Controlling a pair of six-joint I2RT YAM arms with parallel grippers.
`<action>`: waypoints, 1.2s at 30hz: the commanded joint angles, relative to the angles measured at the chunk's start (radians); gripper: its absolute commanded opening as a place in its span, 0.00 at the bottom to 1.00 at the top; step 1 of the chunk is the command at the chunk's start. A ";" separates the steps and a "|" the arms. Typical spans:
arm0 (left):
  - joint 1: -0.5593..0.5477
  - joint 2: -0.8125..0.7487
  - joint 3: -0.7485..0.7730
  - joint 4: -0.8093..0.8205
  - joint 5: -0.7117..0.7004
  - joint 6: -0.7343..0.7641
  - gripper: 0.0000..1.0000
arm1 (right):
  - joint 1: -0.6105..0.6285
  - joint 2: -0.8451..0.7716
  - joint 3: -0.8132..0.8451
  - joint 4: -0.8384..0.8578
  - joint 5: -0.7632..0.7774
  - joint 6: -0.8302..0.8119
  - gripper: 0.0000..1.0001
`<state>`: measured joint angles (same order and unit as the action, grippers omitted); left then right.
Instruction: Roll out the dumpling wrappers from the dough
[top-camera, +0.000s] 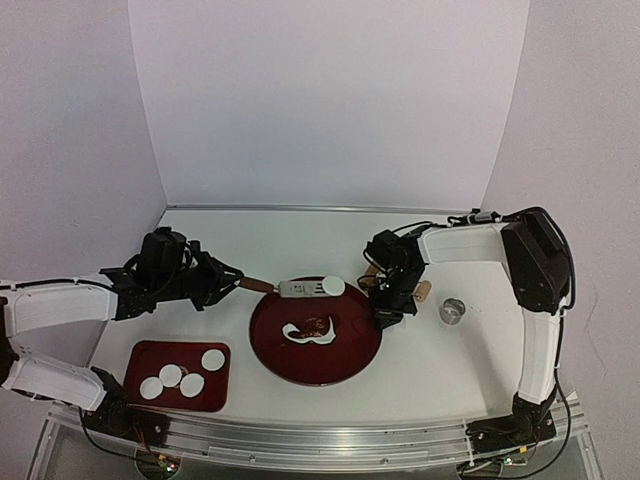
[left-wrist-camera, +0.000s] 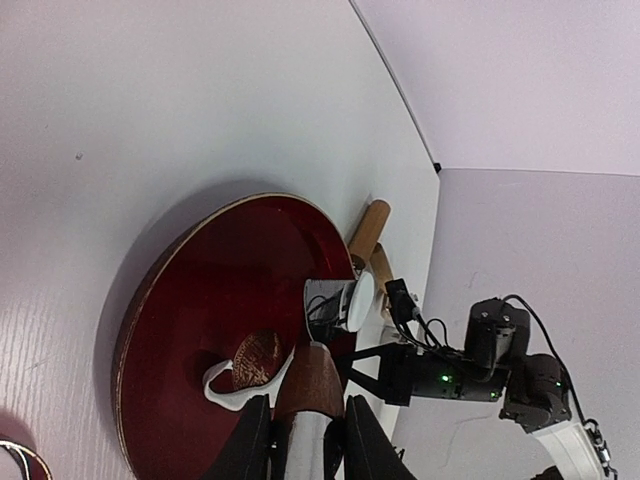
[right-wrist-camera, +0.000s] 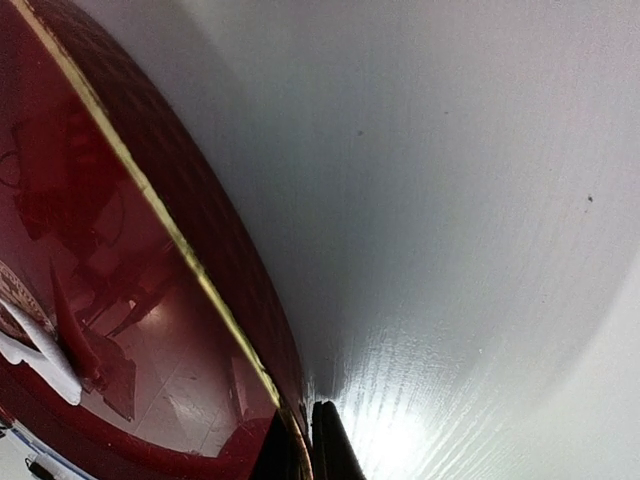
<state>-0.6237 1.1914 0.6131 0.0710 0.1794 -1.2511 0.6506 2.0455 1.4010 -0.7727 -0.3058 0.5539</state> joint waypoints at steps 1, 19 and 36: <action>0.040 -0.103 0.038 -0.081 0.125 0.056 0.00 | -0.021 -0.030 -0.005 -0.077 0.175 0.027 0.00; 0.299 -0.347 0.212 -0.722 0.300 0.325 0.00 | -0.144 -0.116 -0.125 -0.050 0.204 -0.047 0.00; 0.307 -0.588 0.258 -1.003 0.073 0.204 0.00 | -0.202 -0.067 -0.088 -0.030 0.139 -0.148 0.00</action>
<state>-0.3214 0.6526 0.7997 -0.8638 0.3349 -1.0003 0.4541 1.9464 1.2819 -0.7834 -0.2309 0.4448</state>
